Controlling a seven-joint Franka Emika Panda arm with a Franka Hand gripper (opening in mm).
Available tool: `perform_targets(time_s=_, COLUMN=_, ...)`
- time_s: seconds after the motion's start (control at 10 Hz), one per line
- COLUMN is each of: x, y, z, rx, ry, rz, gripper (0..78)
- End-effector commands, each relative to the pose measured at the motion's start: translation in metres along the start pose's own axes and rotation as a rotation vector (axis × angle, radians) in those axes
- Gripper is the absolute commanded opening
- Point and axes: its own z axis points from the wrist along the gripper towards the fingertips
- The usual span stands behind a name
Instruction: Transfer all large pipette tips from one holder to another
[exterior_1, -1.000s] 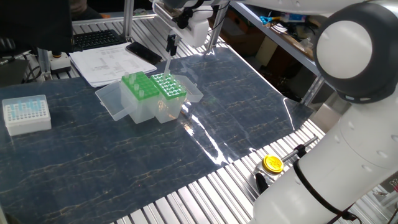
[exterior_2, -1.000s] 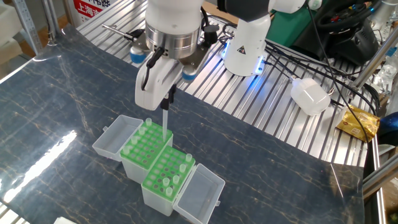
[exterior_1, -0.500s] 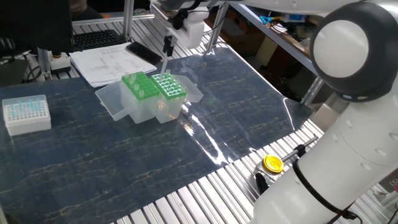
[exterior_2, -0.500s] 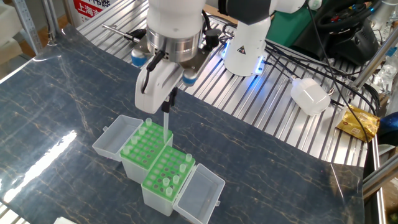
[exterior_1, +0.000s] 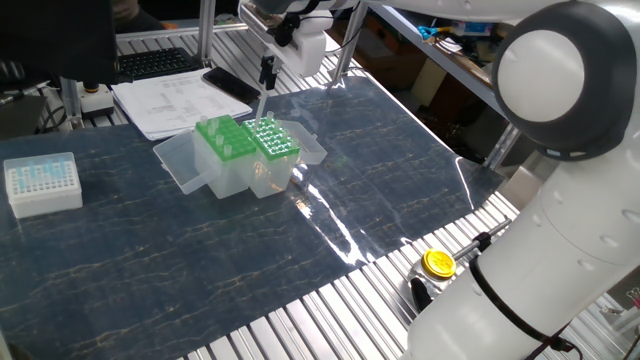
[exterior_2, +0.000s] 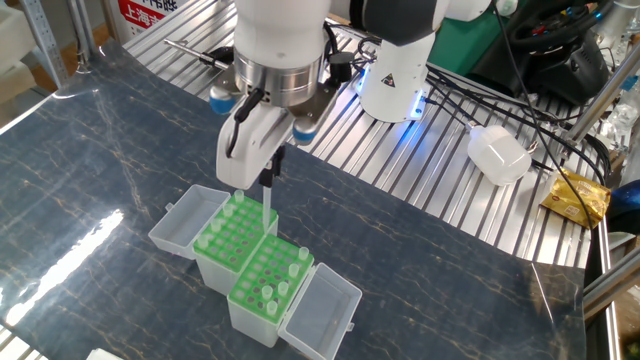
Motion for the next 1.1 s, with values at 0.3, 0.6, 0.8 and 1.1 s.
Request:
perform_targets(time_s=0.3, x=0.0000, y=0.0005, z=-0.0014, rx=0.003, ry=0.005, rz=-0.131, gripper=1.1)
perform_targets(time_s=0.6, x=0.0000, y=0.0004, z=-0.0013, rx=0.002, ry=0.003, rz=-0.185, gripper=1.1)
perform_targets(time_s=0.8, x=0.0024, y=0.0034, z=0.0008, rx=0.006, ry=0.012, rz=-0.152, gripper=1.1)
perform_targets(time_s=1.1, x=0.0079, y=0.0049, z=0.0014, rx=0.008, ry=0.004, rz=-0.150, gripper=1.1)
